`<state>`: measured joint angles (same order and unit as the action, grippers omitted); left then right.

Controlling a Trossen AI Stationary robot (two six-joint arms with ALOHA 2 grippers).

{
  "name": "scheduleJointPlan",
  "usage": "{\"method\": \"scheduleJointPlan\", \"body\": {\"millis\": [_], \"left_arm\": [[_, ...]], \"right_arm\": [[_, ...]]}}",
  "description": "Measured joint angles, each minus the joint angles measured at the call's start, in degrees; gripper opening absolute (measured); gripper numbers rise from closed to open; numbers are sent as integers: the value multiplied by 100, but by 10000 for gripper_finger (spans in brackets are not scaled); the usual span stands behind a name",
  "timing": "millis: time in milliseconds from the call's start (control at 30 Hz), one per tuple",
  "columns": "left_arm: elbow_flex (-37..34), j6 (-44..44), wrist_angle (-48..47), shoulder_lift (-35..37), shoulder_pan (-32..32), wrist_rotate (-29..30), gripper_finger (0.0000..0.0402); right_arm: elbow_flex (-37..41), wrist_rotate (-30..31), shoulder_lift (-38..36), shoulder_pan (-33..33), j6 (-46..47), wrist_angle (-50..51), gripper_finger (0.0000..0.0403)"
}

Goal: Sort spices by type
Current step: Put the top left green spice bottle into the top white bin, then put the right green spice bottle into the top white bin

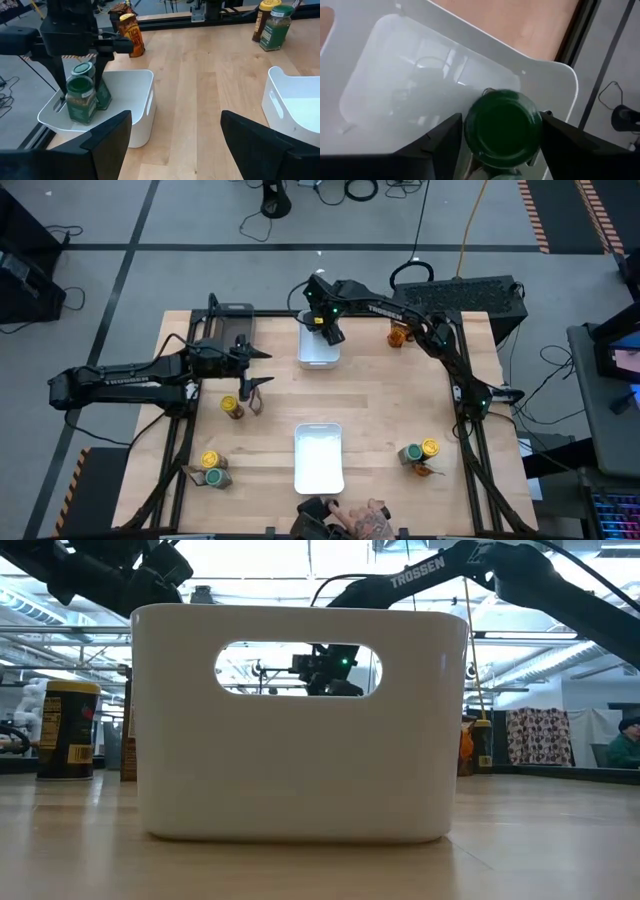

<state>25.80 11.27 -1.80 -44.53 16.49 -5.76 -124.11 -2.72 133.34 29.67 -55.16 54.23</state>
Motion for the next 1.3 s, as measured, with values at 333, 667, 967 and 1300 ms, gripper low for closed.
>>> {"method": "scheduleJointPlan", "body": {"millis": [333, 667, 967, 1300], "left_arm": [[0, -2, 0, 0, 0, 0, 311], [0, 1, 0, 0, 0, -1, 311], [0, 0, 0, 0, 0, -2, 311], [0, -42, 2, -2, 0, -2, 311]], "right_arm": [[0, 327, 0, -49, 0, -10, 240], [-441, 318, -72, -110, 87, 127, 240], [-1030, 280, -211, -222, 648, 690, 240], [-1032, -928, -1052, -518, 2361, 2397, 214]]}}
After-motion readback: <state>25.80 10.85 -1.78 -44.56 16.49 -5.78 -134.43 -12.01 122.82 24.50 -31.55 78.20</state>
